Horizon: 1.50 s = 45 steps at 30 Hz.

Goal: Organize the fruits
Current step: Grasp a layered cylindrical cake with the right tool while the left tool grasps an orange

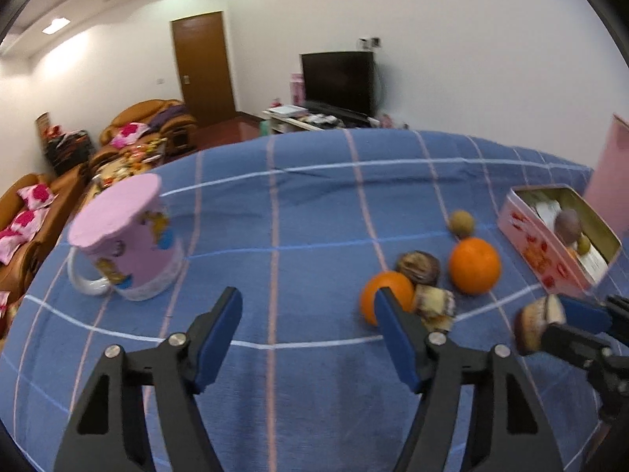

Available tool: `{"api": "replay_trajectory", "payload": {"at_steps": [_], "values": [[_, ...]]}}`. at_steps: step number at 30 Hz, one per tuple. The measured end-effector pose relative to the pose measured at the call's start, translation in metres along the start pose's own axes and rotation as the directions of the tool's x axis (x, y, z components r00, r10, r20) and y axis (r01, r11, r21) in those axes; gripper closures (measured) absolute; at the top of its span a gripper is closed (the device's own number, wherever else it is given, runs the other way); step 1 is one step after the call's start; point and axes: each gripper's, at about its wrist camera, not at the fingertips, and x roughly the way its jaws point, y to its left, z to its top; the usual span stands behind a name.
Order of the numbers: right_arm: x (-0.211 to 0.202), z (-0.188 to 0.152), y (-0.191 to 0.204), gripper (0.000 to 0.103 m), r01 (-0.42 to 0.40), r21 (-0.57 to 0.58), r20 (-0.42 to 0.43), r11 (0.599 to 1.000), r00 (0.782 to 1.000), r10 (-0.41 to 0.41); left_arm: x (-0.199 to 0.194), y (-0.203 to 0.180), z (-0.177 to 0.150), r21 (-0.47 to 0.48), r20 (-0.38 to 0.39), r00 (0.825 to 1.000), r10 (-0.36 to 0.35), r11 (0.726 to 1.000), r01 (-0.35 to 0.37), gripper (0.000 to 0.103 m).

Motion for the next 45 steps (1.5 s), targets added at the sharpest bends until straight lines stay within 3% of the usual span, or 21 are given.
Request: {"api": "replay_trajectory", "payload": {"at_steps": [4, 16, 21, 26, 31, 37, 41, 45], "values": [[0.013, -0.005, -0.006, 0.068, -0.047, 0.04, -0.079, 0.998, 0.996, 0.05, 0.008, -0.013, 0.002, 0.039, -0.021, 1.0, -0.003, 0.999, 0.003, 0.032], [0.019, -0.009, -0.002, 0.069, -0.076, 0.038, -0.12, 0.996, 0.99, 0.08, 0.03, -0.027, 0.014, -0.013, -0.066, 0.987, -0.144, 0.99, 0.144, 0.033], [0.018, -0.008, -0.003, 0.068, -0.098, 0.028, -0.149, 0.995, 0.984, 0.101, 0.038, -0.017, 0.007, -0.045, -0.136, 0.98, -0.143, 0.989, 0.139, 0.026], [0.017, -0.007, -0.003, 0.065, -0.097, 0.017, -0.165, 0.995, 0.981, 0.099, 0.044, -0.037, 0.009, 0.046, -0.137, 0.989, -0.051, 0.997, 0.058, 0.029], [0.021, -0.008, 0.0, 0.058, -0.117, 0.017, -0.179, 0.993, 0.977, 0.118, 0.049, -0.038, 0.011, 0.03, -0.172, 0.981, -0.083, 0.996, 0.09, 0.066], [0.033, -0.013, 0.007, 0.054, -0.138, 0.008, -0.218, 0.99, 0.966, 0.136, 0.044, -0.029, 0.011, -0.007, -0.165, 0.982, -0.094, 0.996, 0.094, 0.067], [0.04, -0.008, 0.01, 0.054, -0.154, -0.001, -0.219, 0.988, 0.964, 0.15, 0.025, -0.013, 0.013, -0.072, -0.067, 0.997, -0.025, 0.997, 0.02, 0.067], [0.046, -0.006, 0.02, 0.056, -0.153, -0.044, -0.233, 0.987, 0.962, 0.139, 0.007, 0.003, 0.011, -0.144, 0.01, 0.998, 0.064, 0.988, -0.062, 0.067]]}}
